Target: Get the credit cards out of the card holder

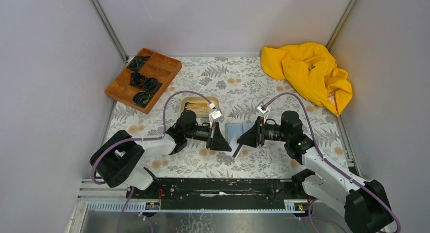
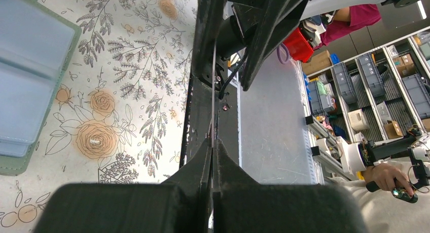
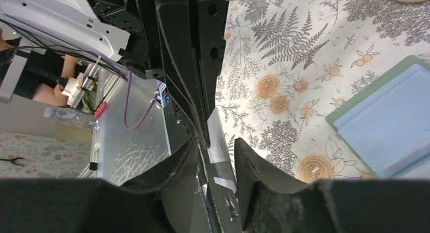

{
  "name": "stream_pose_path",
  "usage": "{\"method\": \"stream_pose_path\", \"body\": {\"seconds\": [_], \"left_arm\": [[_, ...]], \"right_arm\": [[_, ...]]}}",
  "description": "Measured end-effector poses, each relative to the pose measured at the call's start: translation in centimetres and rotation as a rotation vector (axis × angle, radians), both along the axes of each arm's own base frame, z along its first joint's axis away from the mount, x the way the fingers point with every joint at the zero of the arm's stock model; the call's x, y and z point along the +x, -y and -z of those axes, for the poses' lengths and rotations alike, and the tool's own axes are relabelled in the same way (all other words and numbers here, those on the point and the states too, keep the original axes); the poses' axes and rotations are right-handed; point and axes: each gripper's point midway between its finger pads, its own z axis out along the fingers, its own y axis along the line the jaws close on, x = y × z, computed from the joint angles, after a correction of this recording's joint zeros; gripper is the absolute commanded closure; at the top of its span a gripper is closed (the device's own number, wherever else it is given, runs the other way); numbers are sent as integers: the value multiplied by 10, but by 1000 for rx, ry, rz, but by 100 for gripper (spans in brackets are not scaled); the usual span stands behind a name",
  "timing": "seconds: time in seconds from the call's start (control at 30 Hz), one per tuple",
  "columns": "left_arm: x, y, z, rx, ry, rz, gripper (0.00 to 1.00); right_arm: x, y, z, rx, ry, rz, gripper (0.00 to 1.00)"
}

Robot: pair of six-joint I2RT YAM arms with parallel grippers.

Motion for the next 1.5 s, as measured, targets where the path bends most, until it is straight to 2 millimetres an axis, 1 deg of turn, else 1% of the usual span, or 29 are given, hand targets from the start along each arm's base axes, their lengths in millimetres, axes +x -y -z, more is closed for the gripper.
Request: {"method": "stream_pose_path", "body": {"seconds": [0.03, 0.07, 0.1, 0.13, 0.17, 0.3, 0.33, 0.43, 0.47, 0.53, 0.63, 0.73, 0.77, 0.83, 0.87, 0.93, 1.0, 1.07, 1.13, 1.27, 1.3, 1.37, 1.5], "left_arm": [[0, 0, 0, 0, 0, 0, 100], [0, 0, 0, 1, -2, 0, 100], [0, 0, 1, 3, -3, 1, 100], [-1, 0, 1, 3, -4, 2, 100], [-1, 0, 1, 3, -5, 4, 94], [-1, 0, 1, 4, -4, 3, 46], [0, -1, 1, 7, -5, -2, 38], [5, -3, -2, 14, 6, -38, 24], [8, -5, -5, 19, 18, -64, 23], [19, -12, -11, 44, 47, -152, 17], [42, -28, -20, 97, 106, -346, 8], [61, -50, -30, 134, 150, -532, 6], [67, -60, -33, 147, 159, -601, 6], [80, -80, -37, 172, 167, -731, 6], [84, -87, -37, 182, 164, -778, 6], [92, -103, -32, 212, 150, -874, 6], [95, -112, -24, 239, 132, -923, 6], [97, -120, -15, 266, 112, -966, 6], [96, -126, -6, 288, 94, -989, 6], [95, -132, 3, 312, 78, -1015, 6], [95, -133, 3, 314, 78, -1023, 6], [96, -137, 2, 316, 77, -1042, 6], [96, -145, -7, 294, 81, -1088, 6]], "right_arm": [[-1, -1, 1, -2, 1, -5, 81], [-2, -1, 1, -4, 1, -11, 89], [-3, -2, 2, -6, 1, -13, 96], [-3, -2, 2, -9, 4, -14, 99], [-3, -2, 3, -10, 5, -15, 100], [-3, -2, 4, -16, 3, -10, 100], [-3, -1, 5, -20, 0, -3, 100], [6, 0, 8, -36, -4, 50, 100], [11, 0, 8, -38, -8, 75, 100], [23, -1, 8, -37, -23, 133, 100], [49, -3, 10, -27, -47, 238, 100], [82, -7, 17, -20, -70, 343, 100], [96, -10, 21, -15, -80, 378, 100], [119, -16, 28, -6, -98, 426, 100], [134, -20, 31, 7, -105, 453, 100], [164, -30, 40, 23, -117, 513, 100], [184, -41, 46, 32, -116, 553, 100], [202, -57, 45, 49, -98, 580, 100], [221, -78, 37, 81, -67, 598, 100], [243, -111, 27, 126, -30, 625, 100], [245, -114, 27, 129, -27, 628, 100], [250, -123, 30, 129, -22, 647, 100], [254, -137, 47, 108, -28, 671, 100]]}}
